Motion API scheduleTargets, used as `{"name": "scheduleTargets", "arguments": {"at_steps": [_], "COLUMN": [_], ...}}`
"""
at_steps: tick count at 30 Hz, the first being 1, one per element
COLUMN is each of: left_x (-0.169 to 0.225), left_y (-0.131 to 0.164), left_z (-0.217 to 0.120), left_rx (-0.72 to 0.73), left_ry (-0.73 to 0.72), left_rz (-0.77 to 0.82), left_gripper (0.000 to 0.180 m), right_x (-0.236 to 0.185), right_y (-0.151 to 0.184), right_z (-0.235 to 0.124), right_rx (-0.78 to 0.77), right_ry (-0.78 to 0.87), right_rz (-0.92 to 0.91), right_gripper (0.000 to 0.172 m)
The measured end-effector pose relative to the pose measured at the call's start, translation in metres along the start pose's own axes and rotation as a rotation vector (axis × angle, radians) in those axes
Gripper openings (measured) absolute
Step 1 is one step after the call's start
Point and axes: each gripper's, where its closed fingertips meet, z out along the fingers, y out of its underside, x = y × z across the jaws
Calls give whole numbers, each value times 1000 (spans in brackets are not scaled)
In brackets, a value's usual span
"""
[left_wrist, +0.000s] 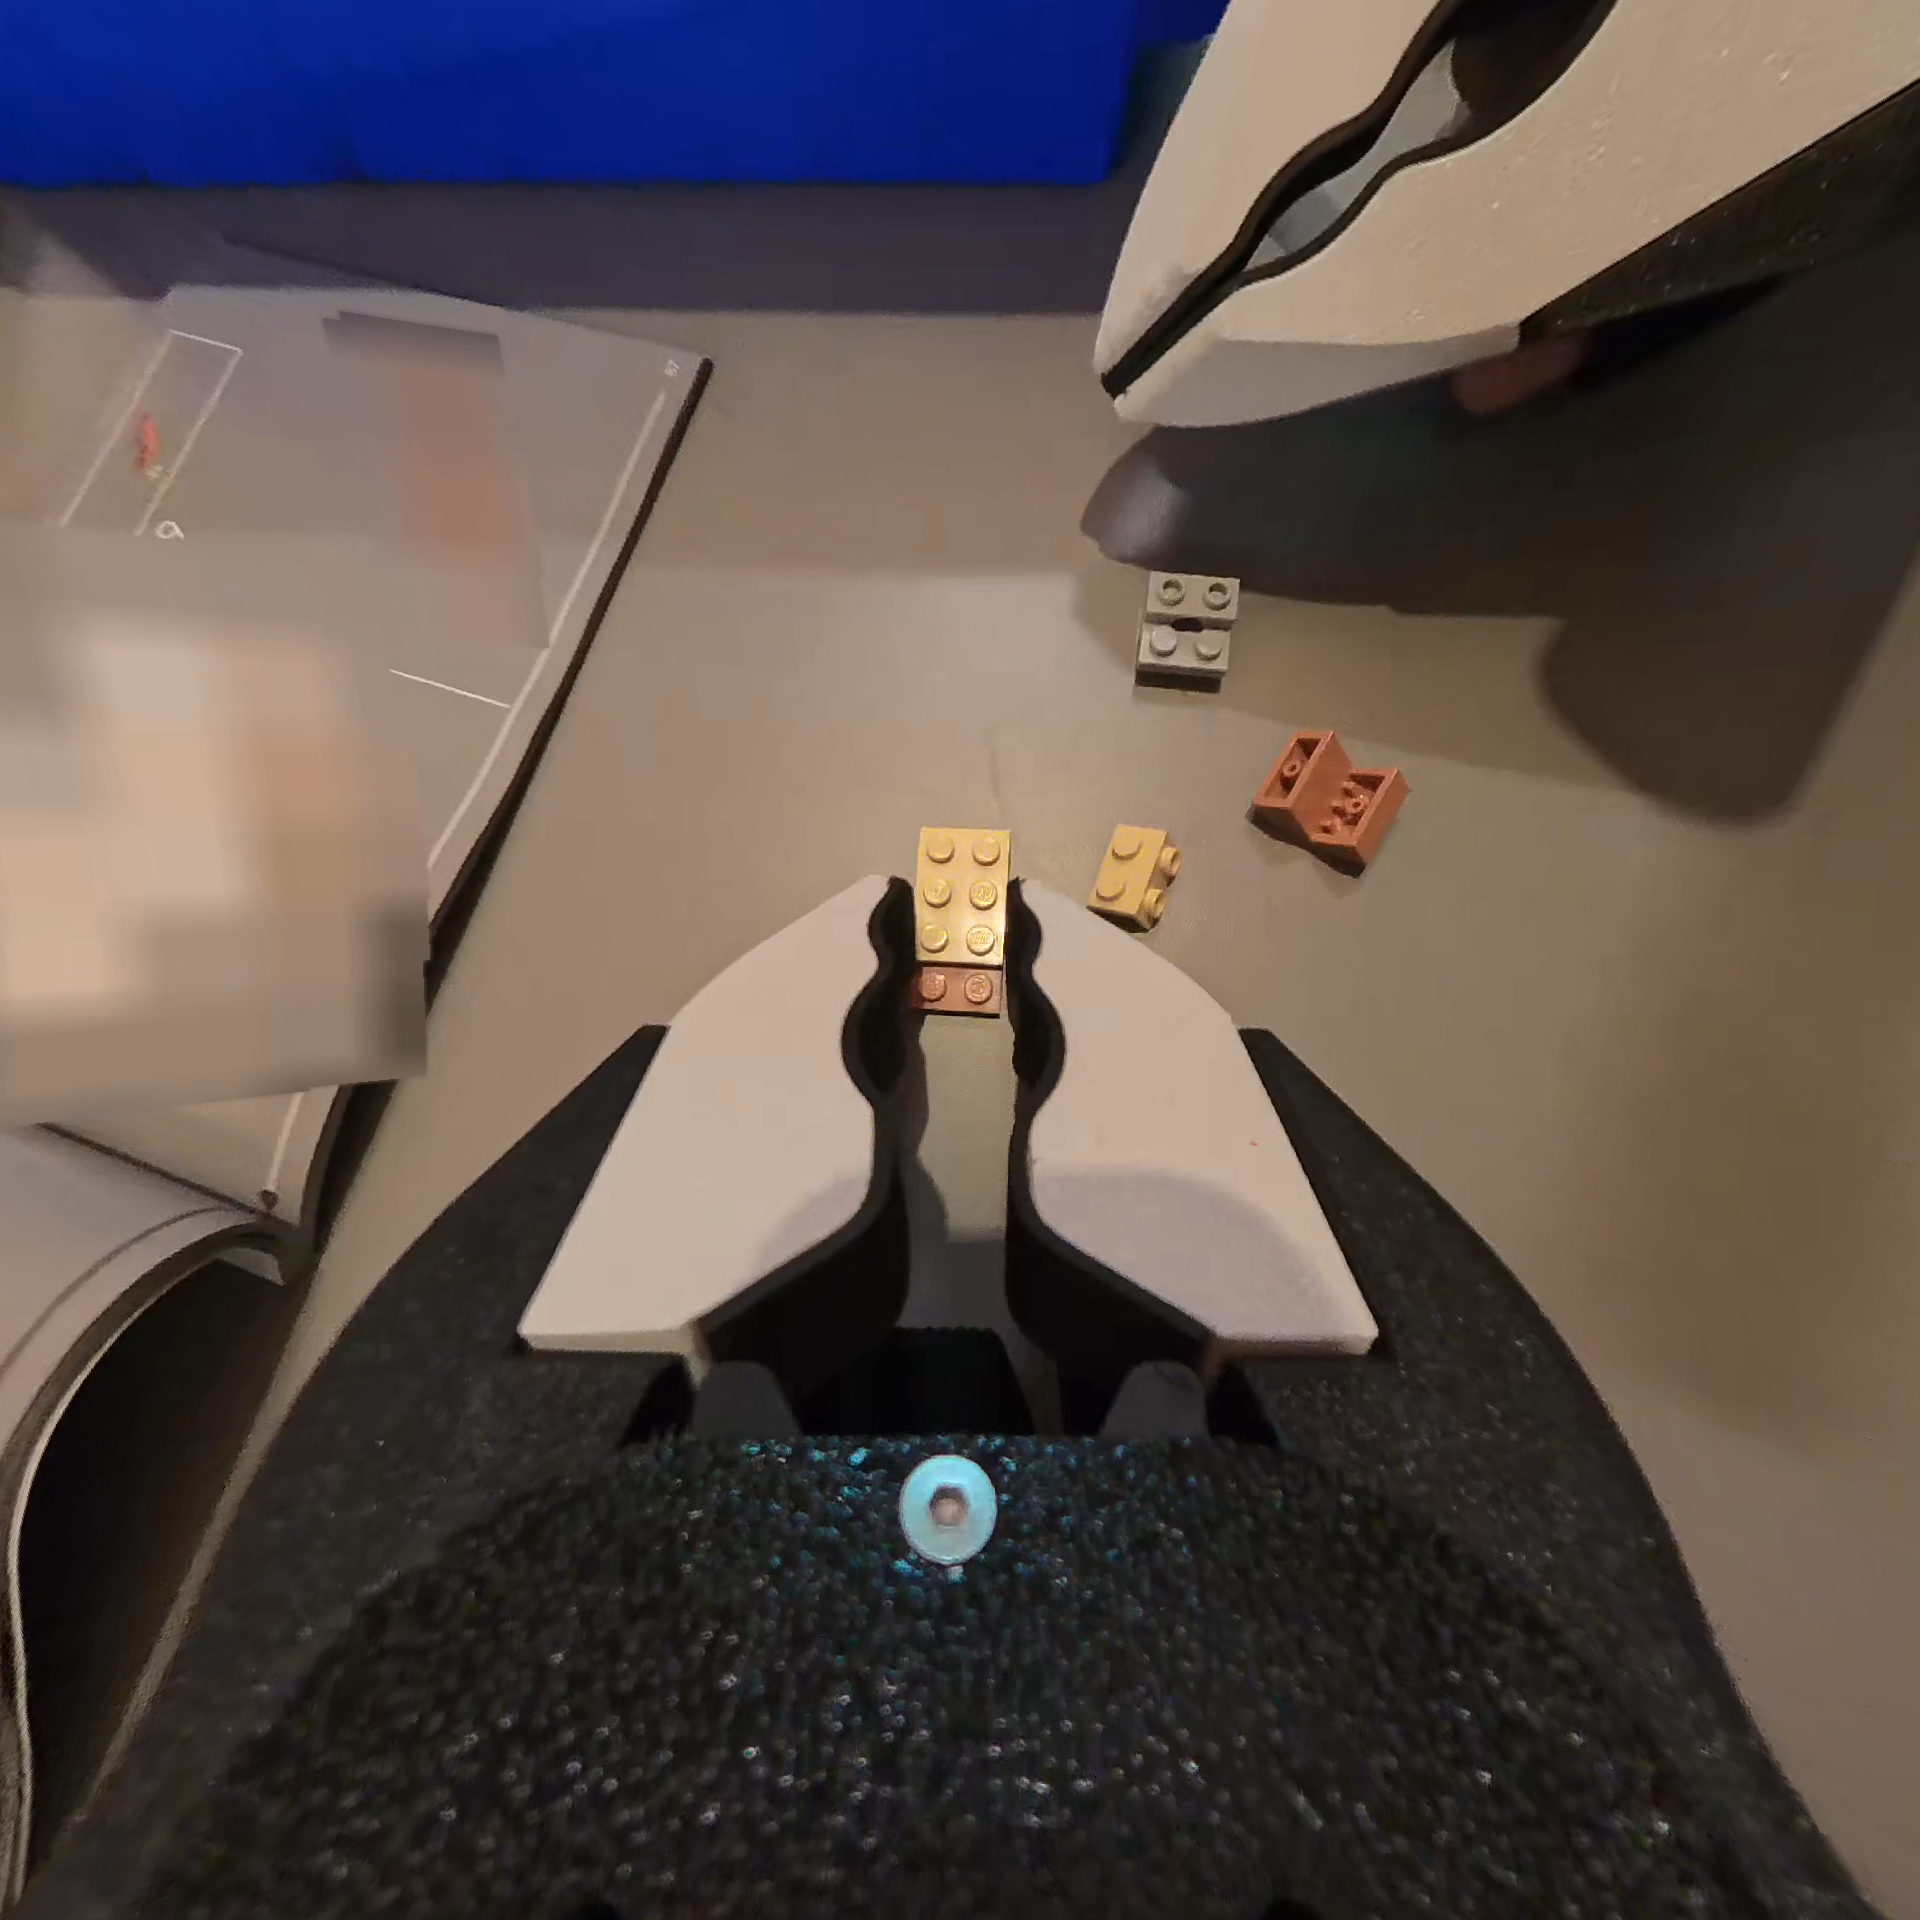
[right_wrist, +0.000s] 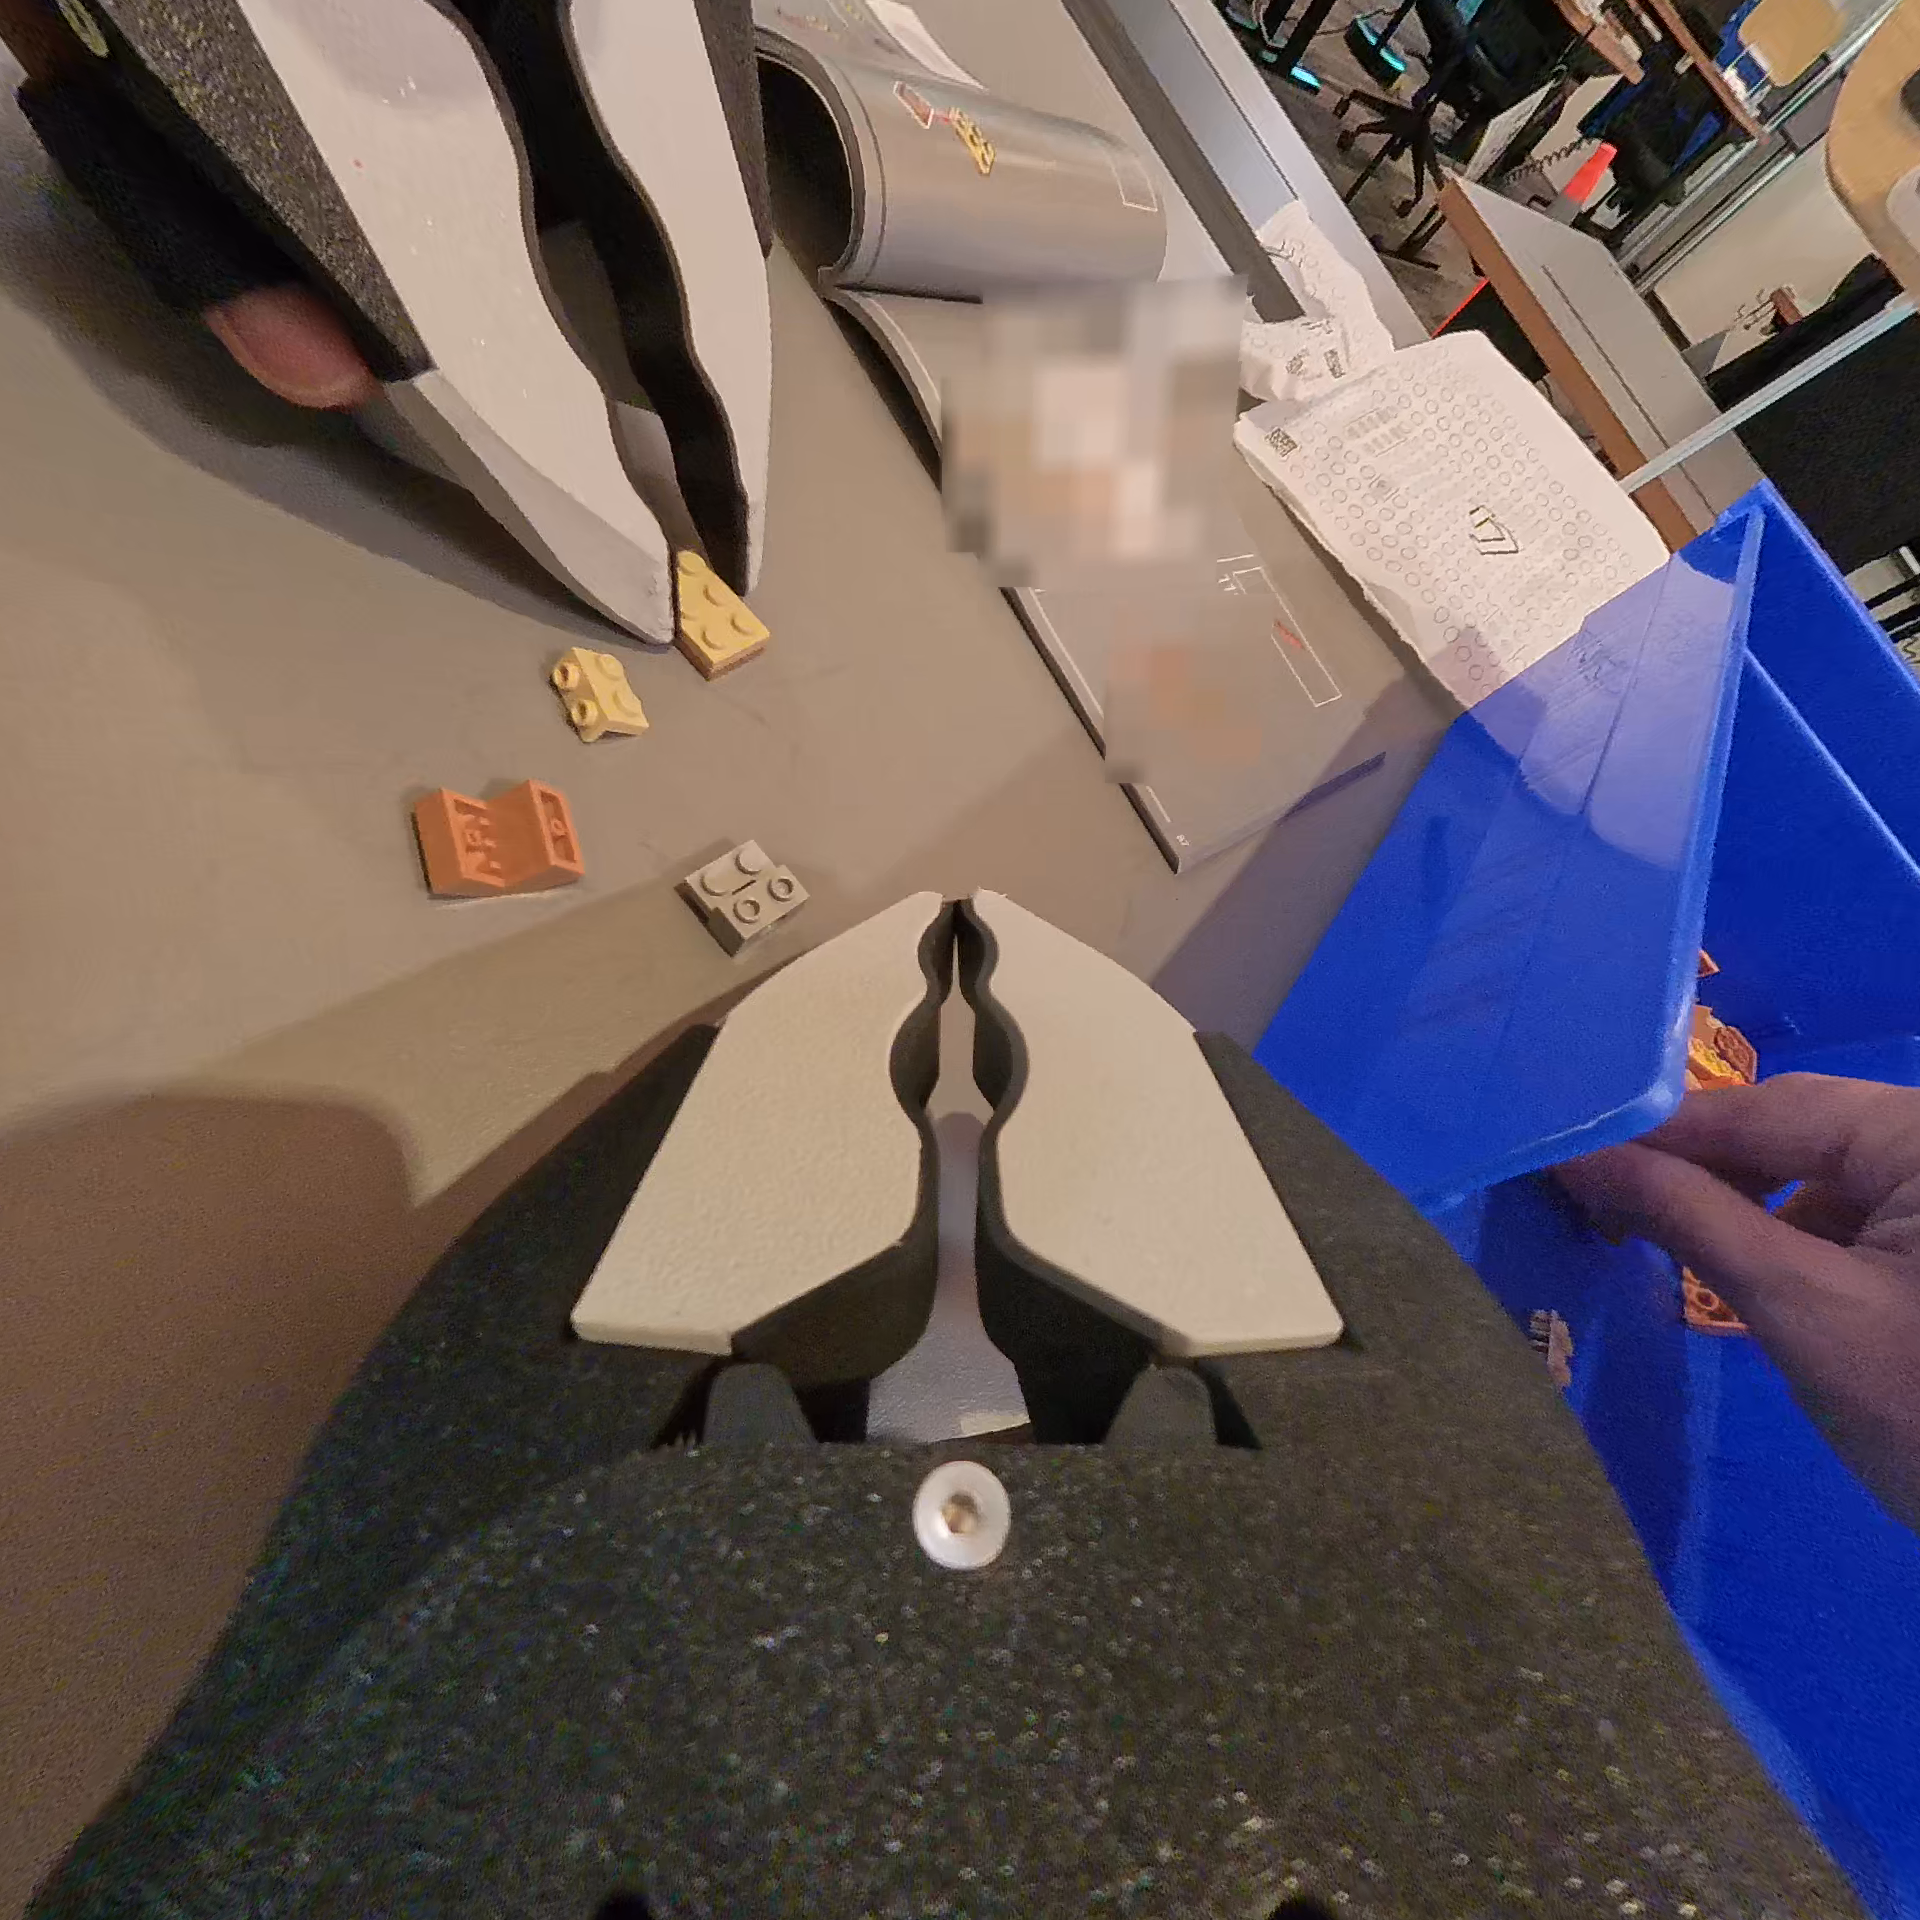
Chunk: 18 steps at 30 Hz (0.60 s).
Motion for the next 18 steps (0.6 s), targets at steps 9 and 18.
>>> {"name": "scheduleTargets", "arguments": {"at_steps": [9,18], "left_x": [-3,-6], "left_y": [2,2], "left_z": [-2,-3], "left_rx": [-9,-5], "left_ry": [1,-19], "left_rz": [56,114], "left_gripper": [16,17], "right_x": [-3,-4], "right_y": [1,1], "right_z": [1,1], "right_rx": [-9,-13], "right_ry": [-10,-21], "right_rz": [-20,-23], "right_gripper": [0,0]}}
